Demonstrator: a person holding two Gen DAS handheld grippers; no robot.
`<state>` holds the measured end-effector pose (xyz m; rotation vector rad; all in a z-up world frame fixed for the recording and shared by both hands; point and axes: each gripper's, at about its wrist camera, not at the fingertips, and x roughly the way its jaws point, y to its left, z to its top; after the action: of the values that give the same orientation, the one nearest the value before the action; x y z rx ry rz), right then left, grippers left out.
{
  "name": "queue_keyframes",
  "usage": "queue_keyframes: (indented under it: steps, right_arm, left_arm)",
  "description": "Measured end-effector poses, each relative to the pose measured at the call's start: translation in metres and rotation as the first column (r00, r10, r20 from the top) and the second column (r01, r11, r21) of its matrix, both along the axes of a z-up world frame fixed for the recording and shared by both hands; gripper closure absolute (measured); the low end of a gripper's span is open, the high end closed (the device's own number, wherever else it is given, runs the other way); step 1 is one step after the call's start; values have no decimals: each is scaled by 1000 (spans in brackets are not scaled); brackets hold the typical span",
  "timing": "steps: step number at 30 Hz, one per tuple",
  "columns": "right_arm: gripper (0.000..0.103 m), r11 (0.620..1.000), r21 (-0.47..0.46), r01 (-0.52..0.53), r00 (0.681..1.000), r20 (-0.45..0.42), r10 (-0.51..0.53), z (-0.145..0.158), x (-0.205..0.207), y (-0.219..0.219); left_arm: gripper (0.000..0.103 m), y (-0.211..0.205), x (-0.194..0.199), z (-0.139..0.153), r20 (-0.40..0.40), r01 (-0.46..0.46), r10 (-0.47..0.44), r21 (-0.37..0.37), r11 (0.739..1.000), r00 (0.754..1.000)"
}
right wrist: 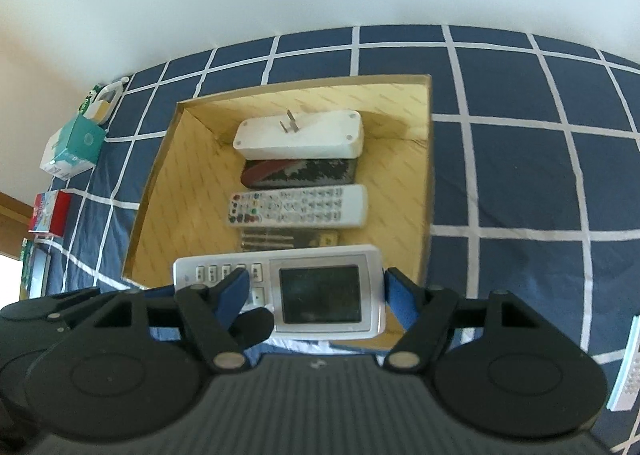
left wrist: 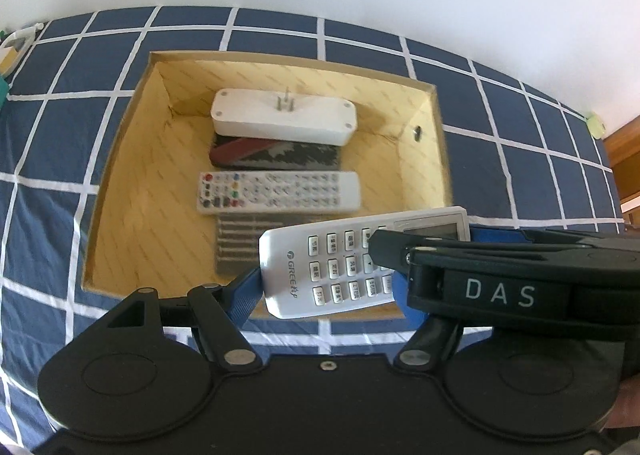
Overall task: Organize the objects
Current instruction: 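Lower the remote into the box beside the white plate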
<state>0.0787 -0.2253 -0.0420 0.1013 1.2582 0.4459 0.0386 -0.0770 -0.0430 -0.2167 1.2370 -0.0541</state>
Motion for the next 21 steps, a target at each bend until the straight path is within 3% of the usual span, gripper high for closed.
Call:
queue_keyframes:
  steps: [21]
  right_arm:
    - [30,999,-28,38,995,-92,-40,-69,84,55]
  left_arm:
    - [33,54,96,-66,-100,52,-54,-20,998,994]
